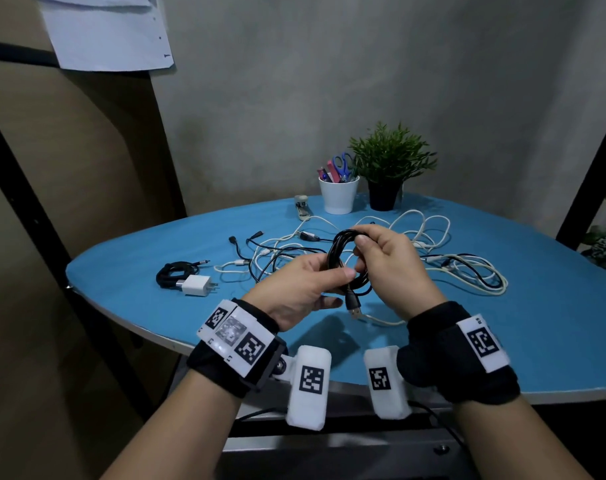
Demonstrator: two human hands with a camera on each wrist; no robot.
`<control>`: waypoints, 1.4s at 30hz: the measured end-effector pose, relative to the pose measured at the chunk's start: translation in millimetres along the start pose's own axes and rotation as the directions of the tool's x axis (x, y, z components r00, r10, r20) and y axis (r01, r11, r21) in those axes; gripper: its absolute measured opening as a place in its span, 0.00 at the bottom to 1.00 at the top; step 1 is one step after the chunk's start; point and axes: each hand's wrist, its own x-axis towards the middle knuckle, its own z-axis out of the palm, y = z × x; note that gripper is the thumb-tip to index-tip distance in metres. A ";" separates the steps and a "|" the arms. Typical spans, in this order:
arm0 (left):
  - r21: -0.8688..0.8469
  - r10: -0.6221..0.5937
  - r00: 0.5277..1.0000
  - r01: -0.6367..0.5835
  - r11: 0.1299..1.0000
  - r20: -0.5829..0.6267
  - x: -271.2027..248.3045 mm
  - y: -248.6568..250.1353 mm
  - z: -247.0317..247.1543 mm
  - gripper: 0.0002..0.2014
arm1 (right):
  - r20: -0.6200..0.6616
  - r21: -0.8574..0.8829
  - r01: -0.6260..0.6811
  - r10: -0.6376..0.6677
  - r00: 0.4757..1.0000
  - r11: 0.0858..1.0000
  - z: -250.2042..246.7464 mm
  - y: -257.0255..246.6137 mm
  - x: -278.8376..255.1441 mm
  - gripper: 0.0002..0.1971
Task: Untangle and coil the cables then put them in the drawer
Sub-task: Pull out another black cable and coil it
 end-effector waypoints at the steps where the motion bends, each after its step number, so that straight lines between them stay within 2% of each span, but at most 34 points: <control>1: -0.033 0.001 1.000 -0.001 0.999 0.008 -0.7 0.8 -1.7 0.13 | 0.013 0.044 -0.021 0.020 1.000 0.999 -0.5 -0.5 -0.7 0.11; 4: 0.055 0.013 0.997 -0.008 0.998 -0.078 -0.7 2.5 -5.1 0.09 | 0.050 0.114 -0.036 0.031 0.998 0.993 -0.6 -1.0 -2.2 0.11; 7: 0.158 -0.001 0.987 0.027 0.987 -0.161 0.4 -0.9 -7.1 0.05 | 0.063 0.097 -0.032 0.026 0.998 0.995 0.2 -1.1 -1.7 0.11; 10: 0.162 -0.001 0.977 0.036 0.986 -0.214 1.1 -5.2 -7.3 0.09 | 0.059 0.081 -0.038 0.033 0.998 0.996 -0.2 -1.1 -0.9 0.11; 13: 0.261 0.063 0.952 0.018 0.965 -0.299 0.6 -8.0 -9.1 0.10 | 0.062 0.008 -0.020 0.020 0.998 1.000 -0.2 -0.5 -1.4 0.11; 16: 0.405 0.101 0.948 0.031 0.914 -0.301 -2.2 -5.3 -10.7 0.11 | 0.070 -0.009 -0.019 0.020 0.997 1.000 -0.4 0.7 -2.5 0.11; 19: 0.500 0.084 0.958 0.067 0.863 -0.273 -3.7 -1.6 -12.4 0.11 | 0.061 -0.012 -0.009 0.010 0.998 1.000 1.5 1.7 -2.5 0.11; 21: 0.462 0.062 0.969 0.056 0.885 -0.237 -4.7 -0.2 -12.5 0.09 | 0.046 0.001 0.009 -0.009 0.999 1.000 0.6 0.6 -1.6 0.12; 25: 0.259 0.044 0.980 0.008 0.966 -0.193 -6.6 3.9 -12.3 0.08 | 0.060 0.049 0.036 -0.039 0.997 0.998 -5.8 -3.6 0.7 0.17; 32: 0.216 0.041 0.983 -0.001 0.976 -0.179 -3.3 4.0 -15.7 0.09 | 0.128 0.049 0.009 -0.015 0.992 0.999 -12.0 -3.5 2.5 0.19; 36: 0.230 0.042 0.986 -0.004 0.973 -0.161 -5.8 8.7 -20.3 0.11 | 0.057 0.157 -0.009 0.000 0.998 0.988 -13.5 -3.5 4.2 0.13; 38: 0.265 0.076 0.978 -0.021 0.964 -0.196 -6.4 11.6 -23.4 0.11 | 0.044 0.182 -0.009 0.001 0.999 0.983 -12.9 -3.9 4.7 0.15; 40: 0.352 0.168 0.945 -0.061 0.934 -0.282 -5.6 14.0 -28.3 0.11 | 0.074 0.197 -0.038 0.024 0.997 0.980 -11.1 -5.1 5.1 0.17; 41: 0.447 0.242 0.915 -0.077 0.891 -0.324 -4.5 14.9 -31.6 0.10 | 0.091 0.192 -0.050 0.033 0.995 0.980 -10.5 -5.2 5.5 0.16; 42: 0.578 0.333 0.880 -0.085 0.812 -0.338 -3.7 15.4 -34.8 0.09 | 0.103 0.183 -0.058 0.039 0.994 0.981 -10.3 -5.2 5.7 0.16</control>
